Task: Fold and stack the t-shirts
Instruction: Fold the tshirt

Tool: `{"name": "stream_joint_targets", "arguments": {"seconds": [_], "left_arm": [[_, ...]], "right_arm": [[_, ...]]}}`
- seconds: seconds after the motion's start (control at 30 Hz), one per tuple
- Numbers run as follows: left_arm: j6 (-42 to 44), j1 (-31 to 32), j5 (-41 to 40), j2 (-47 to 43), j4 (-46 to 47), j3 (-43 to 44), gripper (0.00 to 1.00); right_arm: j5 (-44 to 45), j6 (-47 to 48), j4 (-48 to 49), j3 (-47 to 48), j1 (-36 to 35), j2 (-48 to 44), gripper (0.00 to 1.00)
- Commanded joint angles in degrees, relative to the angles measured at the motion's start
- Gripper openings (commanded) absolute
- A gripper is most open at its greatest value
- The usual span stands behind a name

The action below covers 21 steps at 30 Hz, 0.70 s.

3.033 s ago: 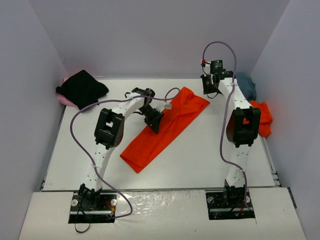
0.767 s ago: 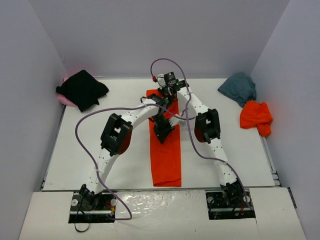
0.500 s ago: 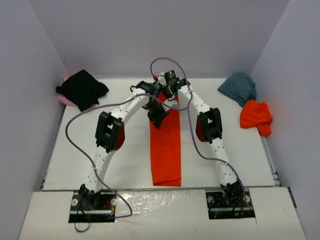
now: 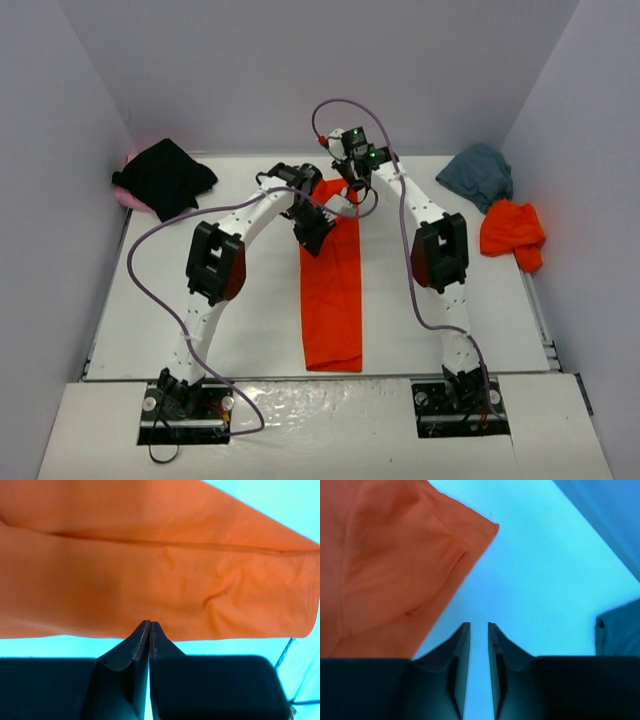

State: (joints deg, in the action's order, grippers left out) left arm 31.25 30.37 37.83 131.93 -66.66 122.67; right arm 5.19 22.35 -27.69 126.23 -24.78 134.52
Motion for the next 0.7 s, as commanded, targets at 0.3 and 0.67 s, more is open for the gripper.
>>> {"name": "stream_joint_targets", "arguments": {"seconds": [0.3,0.67], "left_arm": [[4.96,-1.58,0.81,13.13,-9.90,14.96,0.00],[1.49,-3.41,-5.52,24.29,-11.55,27.61,0.00]], "right_arm": [[-13.80,5.43,-4.30,-30.74,-0.70,-43.14,0.00],[-33.16,8.31,-13.49,-42.56,-0.97,-53.10,0.00]]}}
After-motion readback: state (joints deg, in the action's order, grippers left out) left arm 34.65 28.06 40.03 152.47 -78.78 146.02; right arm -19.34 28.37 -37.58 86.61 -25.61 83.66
